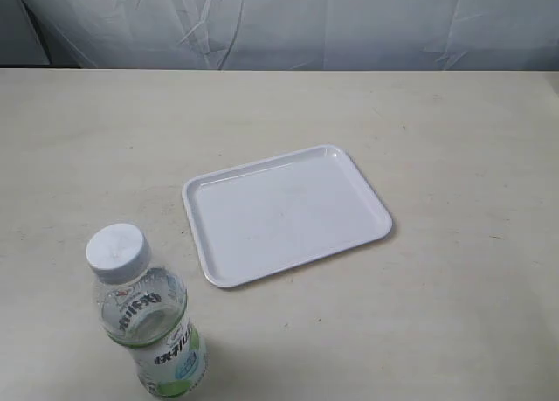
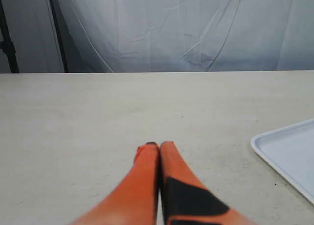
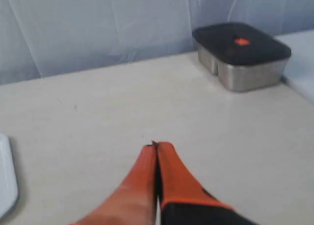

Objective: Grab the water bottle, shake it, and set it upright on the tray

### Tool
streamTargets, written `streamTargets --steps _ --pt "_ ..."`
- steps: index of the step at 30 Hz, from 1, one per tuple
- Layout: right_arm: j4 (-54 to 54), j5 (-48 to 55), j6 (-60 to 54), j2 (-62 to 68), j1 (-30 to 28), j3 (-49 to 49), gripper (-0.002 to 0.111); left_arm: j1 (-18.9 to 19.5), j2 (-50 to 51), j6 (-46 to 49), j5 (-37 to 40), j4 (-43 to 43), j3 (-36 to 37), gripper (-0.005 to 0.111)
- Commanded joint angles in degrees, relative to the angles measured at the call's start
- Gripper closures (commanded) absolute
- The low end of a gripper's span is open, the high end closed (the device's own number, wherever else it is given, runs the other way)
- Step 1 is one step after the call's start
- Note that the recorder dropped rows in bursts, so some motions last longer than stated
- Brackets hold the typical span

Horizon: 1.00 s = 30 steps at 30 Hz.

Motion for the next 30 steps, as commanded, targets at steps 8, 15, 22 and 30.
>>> streamTargets --steps 8,15,22,30 --pt "32.30 -37.62 3.87 -0.23 -0.12 0.10 0.109 0.03 -0.24 -0.21 -0.06 0.00 0.14 0.106" --pt "17.07 -28.07 36.35 -0.13 0.00 -0.03 0.109 0.03 -0.24 -0.21 -0.06 0.00 0.14 0.106" --pt "-65.69 -35.89 73.10 17.10 8.57 -18.30 0.109 0.03 -0.24 -0.21 -0.06 0.00 0.14 0.106" --pt "-87.44 -78.99 69.06 55.16 11.86 -33.73 0.078 0.03 -0.24 -0.21 -0.06 0.00 0.14 0.106"
